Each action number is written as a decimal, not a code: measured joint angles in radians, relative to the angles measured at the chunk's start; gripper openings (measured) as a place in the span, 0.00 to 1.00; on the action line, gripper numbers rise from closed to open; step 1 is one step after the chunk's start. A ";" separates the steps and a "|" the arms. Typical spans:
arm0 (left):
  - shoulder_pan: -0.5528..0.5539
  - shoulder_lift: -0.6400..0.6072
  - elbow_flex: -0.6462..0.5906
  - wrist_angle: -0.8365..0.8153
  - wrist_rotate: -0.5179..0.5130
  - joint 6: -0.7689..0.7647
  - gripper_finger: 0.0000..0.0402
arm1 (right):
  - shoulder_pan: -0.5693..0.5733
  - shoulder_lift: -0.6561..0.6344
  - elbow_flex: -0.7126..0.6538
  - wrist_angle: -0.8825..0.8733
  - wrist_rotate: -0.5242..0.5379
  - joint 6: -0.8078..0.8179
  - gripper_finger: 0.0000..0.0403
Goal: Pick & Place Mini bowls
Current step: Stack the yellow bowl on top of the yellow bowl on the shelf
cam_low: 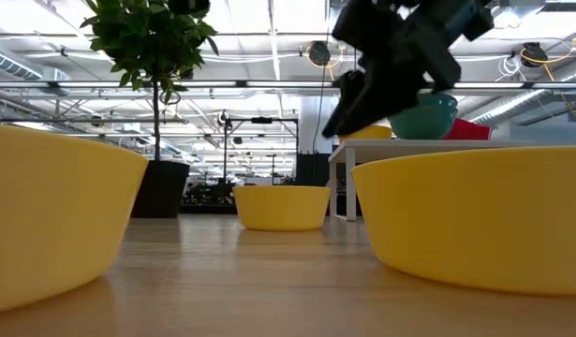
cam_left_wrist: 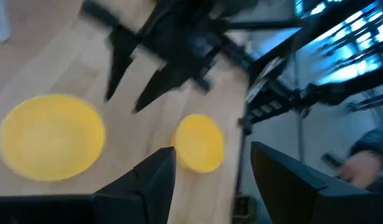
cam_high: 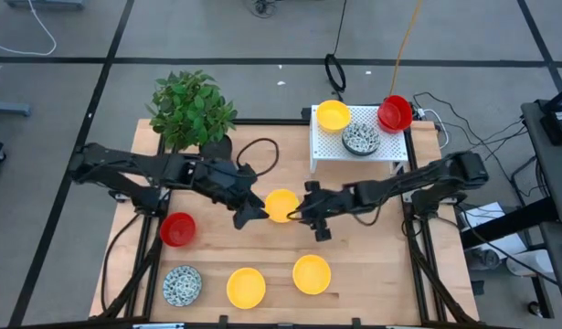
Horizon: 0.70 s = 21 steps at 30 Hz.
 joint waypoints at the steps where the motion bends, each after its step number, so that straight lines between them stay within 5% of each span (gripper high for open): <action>1: -0.004 -0.009 0.000 -0.006 -0.002 -0.004 0.53 | 0.003 0.021 0.006 -0.002 -0.001 -0.012 0.46; 7: -0.025 -0.018 -0.001 0.009 -0.007 -0.015 0.53 | 0.016 0.134 0.030 0.038 -0.017 -0.120 0.46; 15: -0.024 -0.018 -0.001 0.010 -0.007 -0.023 0.53 | 0.011 0.255 0.029 0.153 0.087 -0.146 0.46; 21: -0.024 -0.018 -0.001 0.010 -0.006 -0.023 0.53 | 0.022 0.282 0.029 0.133 0.083 -0.146 0.30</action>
